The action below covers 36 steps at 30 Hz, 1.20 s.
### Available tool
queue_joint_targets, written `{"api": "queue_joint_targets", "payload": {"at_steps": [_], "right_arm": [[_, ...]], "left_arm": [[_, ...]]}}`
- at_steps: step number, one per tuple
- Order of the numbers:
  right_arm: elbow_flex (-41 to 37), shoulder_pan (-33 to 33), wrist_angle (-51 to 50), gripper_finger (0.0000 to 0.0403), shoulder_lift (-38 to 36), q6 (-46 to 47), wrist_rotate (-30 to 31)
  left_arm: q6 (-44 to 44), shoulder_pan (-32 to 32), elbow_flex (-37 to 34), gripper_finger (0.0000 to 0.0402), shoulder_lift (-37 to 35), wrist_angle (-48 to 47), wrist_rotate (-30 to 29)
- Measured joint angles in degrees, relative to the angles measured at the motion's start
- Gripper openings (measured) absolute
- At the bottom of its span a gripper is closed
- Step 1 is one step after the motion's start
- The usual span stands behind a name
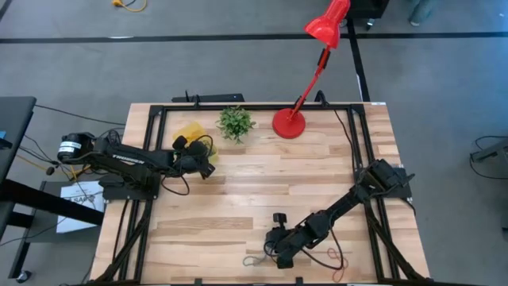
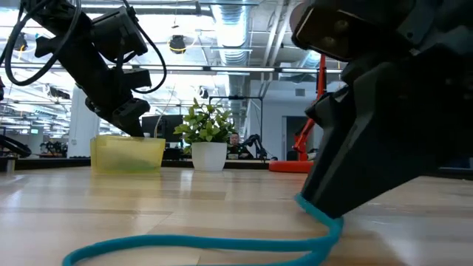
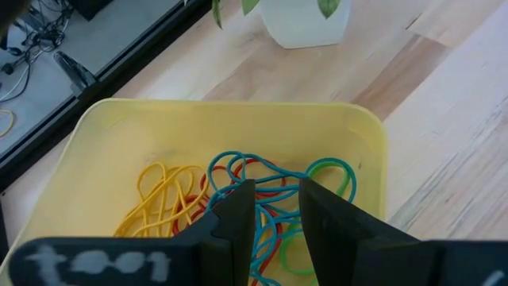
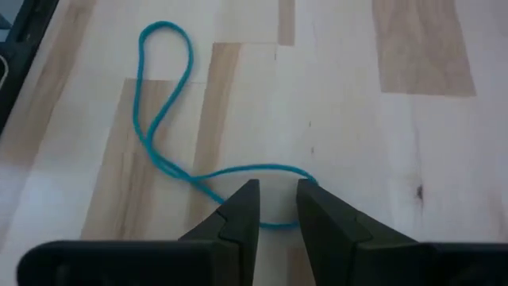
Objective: Pick and place items into bin
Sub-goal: Put the blue rubber band into the yellow bin
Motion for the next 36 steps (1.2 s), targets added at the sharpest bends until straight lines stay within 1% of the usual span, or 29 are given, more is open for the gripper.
{"api": "queue_joint_targets", "payload": {"at_steps": [5,9,11,13,15,21,25,30,33,36], "right_arm": [[-0.12,-1.60,3.31,0.0082,0.22,-1.78,0.67],[-0.12,-3.10,3.12,0.0082,0.20,-1.84,0.46],[-0.12,-3.50,3.22,0.0082,0.20,-2.21,-0.05],[-0.12,-3.83,3.05,0.0082,0.20,-2.32,-1.79],[-0.12,-3.73,3.01,0.0082,0.20,-2.25,-2.99],[0.06,-1.67,0.69,0.0082,0.00,-2.25,-2.57],[0.30,-1.40,0.00,0.0082,1.47,-1.88,0.54],[0.37,-2.55,1.74,0.0081,3.49,-1.49,-0.98],[0.41,-2.74,2.47,0.0069,3.89,-2.16,-1.40],[0.21,-2.78,3.49,0.0028,3.59,-4.45,-2.10]], "left_arm": [[0.00,0.00,0.00,0.0091,0.00,0.00,0.00],[0.02,0.00,0.00,0.0091,0.00,-0.02,0.02],[0.02,0.00,0.00,0.0091,0.00,-0.12,0.02],[0.02,0.00,0.00,0.0091,0.00,-0.26,0.02],[0.02,0.02,0.00,0.0091,0.00,-0.39,0.02],[0.04,0.01,0.00,0.0091,0.00,-0.39,0.02],[0.07,0.02,0.00,0.0091,0.00,-0.37,0.02],[0.39,0.02,0.00,0.0091,0.00,-0.12,0.04],[1.10,-0.24,0.00,0.0091,0.00,0.90,0.04],[3.61,-1.00,0.02,0.0091,-0.04,4.02,0.10]]}}
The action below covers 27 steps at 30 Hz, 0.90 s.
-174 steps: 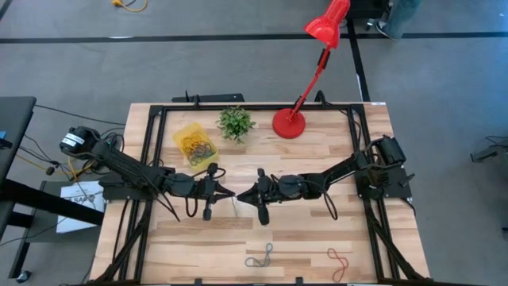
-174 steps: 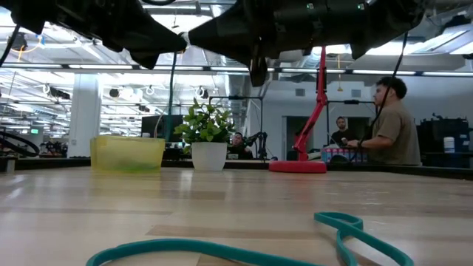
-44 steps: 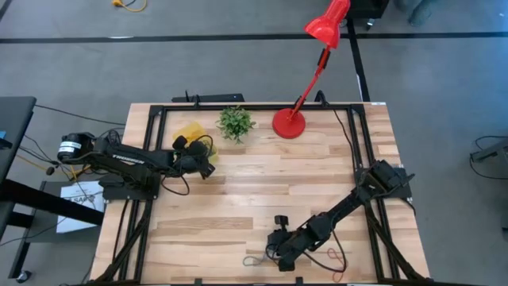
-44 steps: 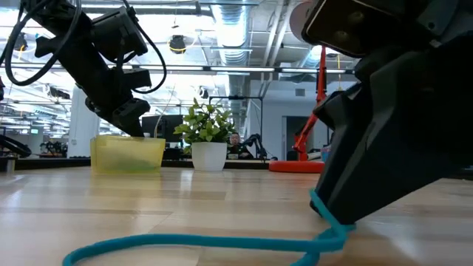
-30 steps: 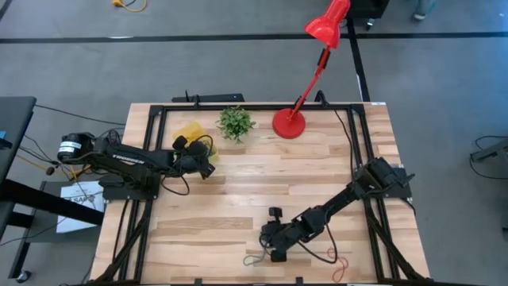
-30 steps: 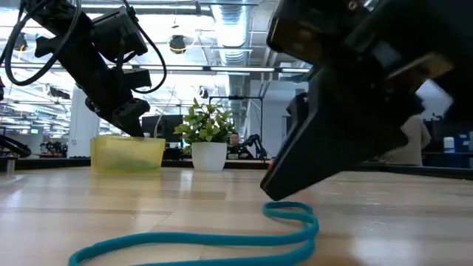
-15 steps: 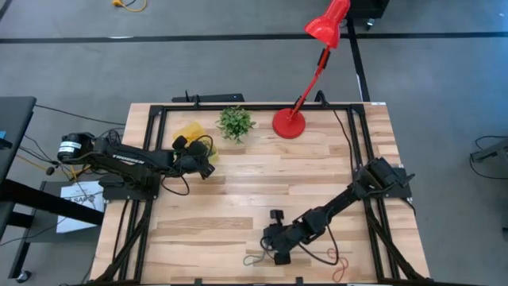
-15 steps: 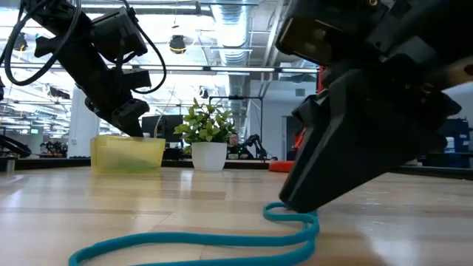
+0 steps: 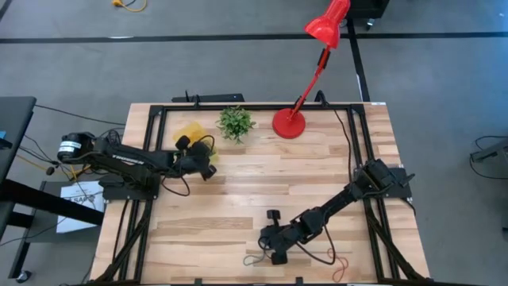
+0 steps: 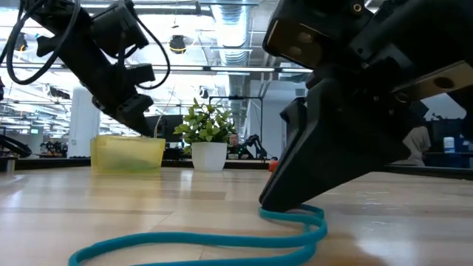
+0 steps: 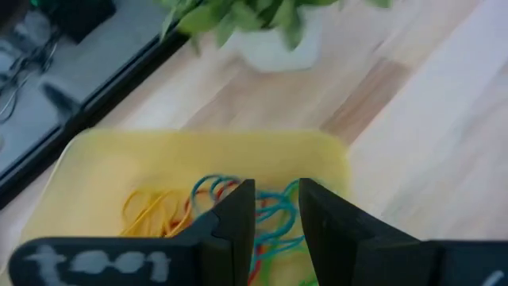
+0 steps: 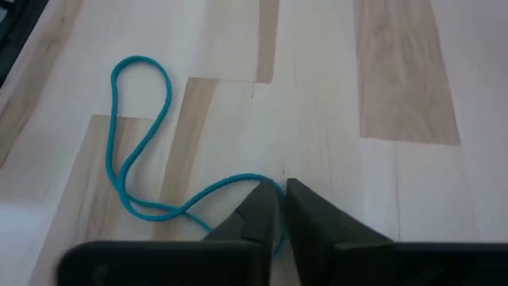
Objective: Pick and place items into bin
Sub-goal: Put the blue rubber band into the yellow bin
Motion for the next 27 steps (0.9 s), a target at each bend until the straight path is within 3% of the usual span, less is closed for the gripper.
{"api": "queue_joint_targets", "payload": {"at_steps": [7,16,23,27], "right_arm": [[-0.50,-0.93,-1.38,0.0002,-3.55,-4.33,-0.04],[-0.40,-7.98,-1.57,0.0001,-15.59,-12.42,13.40],[-0.35,-19.61,16.36,0.0000,-17.80,-19.13,14.98],[0.33,-27.45,32.19,0.0000,-13.37,-21.52,6.85]], "left_arm": [[5.57,-2.46,5.96,0.0091,-0.20,-3.25,0.04],[14.53,-6.15,21.73,0.0091,-3.25,-18.93,-3.97],[24.02,-9.74,30.91,0.0091,-13.42,-24.07,-4.84],[26.55,-9.98,33.29,0.0091,-20.63,-23.45,-5.47]]}}
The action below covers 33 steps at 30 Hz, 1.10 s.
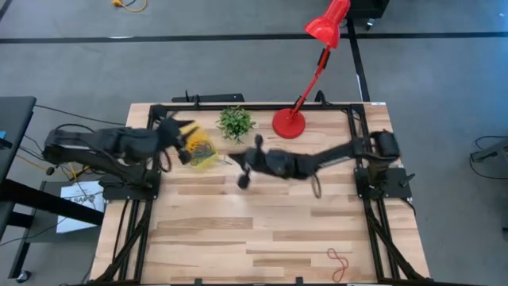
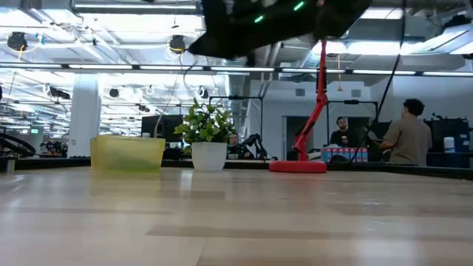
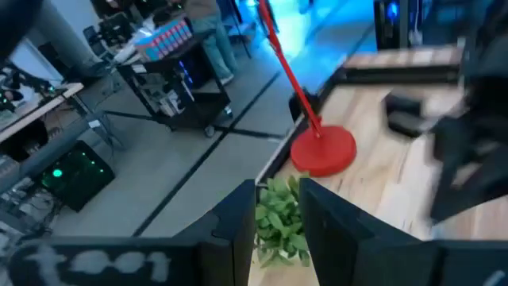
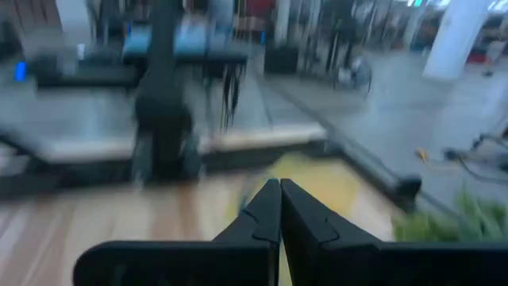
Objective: Pick and place items into bin
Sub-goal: Put the blue rubber band into the yellow bin, then put the red rubber band into the yellow bin
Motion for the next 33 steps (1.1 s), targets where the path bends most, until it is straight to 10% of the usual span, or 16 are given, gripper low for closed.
{"api": "queue_joint_targets", "payload": {"at_steps": [6,19,33], "right_arm": [[13.51,-7.15,5.80,0.0000,12.26,0.18,-5.51],[51.74,-10.56,-25.79,0.0003,35.27,-0.10,-4.90],[59.61,-9.54,-42.59,0.0093,32.60,-1.87,-9.48]], "left_arm": [[-0.08,0.04,-0.05,0.0091,-8.81,-2.18,-1.80],[-10.89,0.04,-0.08,0.0091,-14.39,-15.63,-1.54],[-20.17,0.04,-0.11,0.0091,-14.30,-24.30,-1.39]]}}
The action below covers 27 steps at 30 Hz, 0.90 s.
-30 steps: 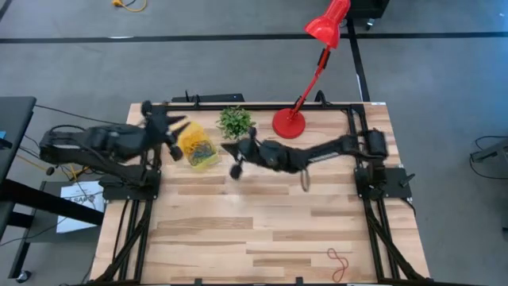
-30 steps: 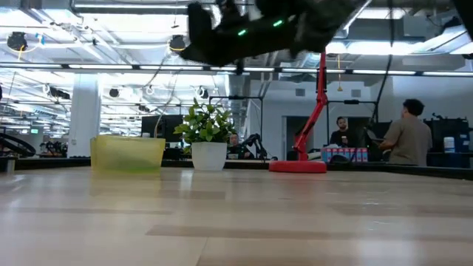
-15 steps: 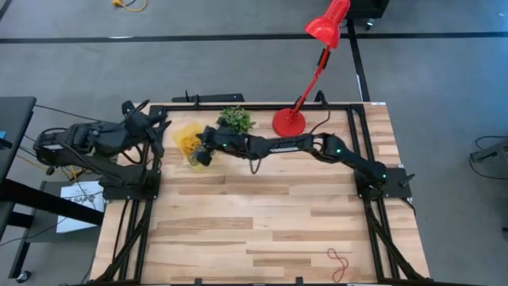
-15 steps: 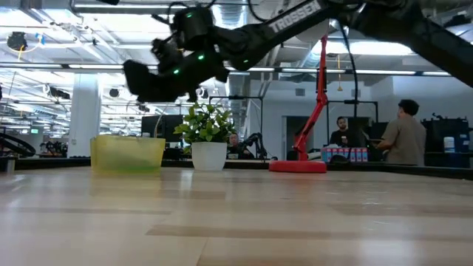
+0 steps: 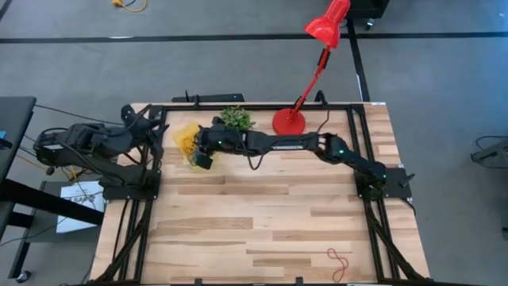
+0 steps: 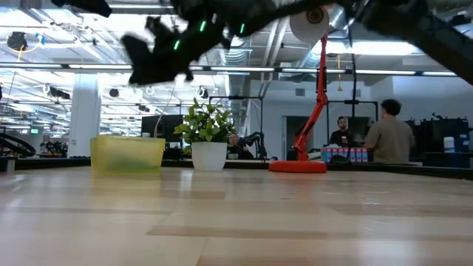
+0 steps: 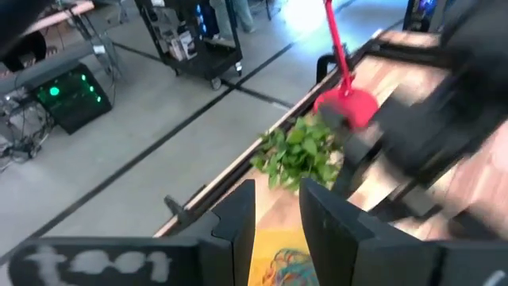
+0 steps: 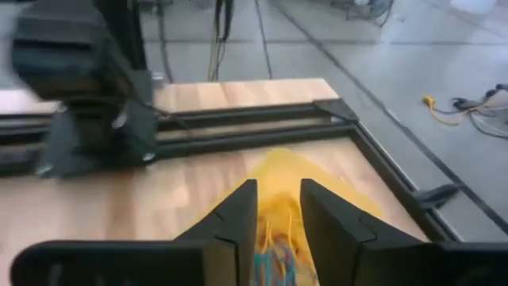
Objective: Pick and place items into bin
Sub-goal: Put the red rubber band into the yellow bin
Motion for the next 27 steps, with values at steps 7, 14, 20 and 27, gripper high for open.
{"api": "queue_joint_targets", "payload": {"at_steps": [7,14,20,27], "right_arm": [[0.10,3.00,-37.05,0.0099,-13.66,-5.23,3.30],[0.13,5.93,-70.69,0.0098,-28.14,13.38,6.56],[-1.99,9.73,-82.27,0.0098,-37.23,21.98,16.58],[-21.84,16.86,-73.99,0.0098,-51.19,28.51,15.76]], "left_arm": [[-6.78,-0.02,-0.02,0.0091,0.00,-7.90,3.48],[-18.76,-0.02,-0.30,0.0091,-2.16,-18.92,3.38],[-24.43,-0.02,-9.07,0.0091,-10.39,-18.86,0.60],[-14.52,0.00,-24.22,0.0091,-20.39,6.79,13.32]]}}
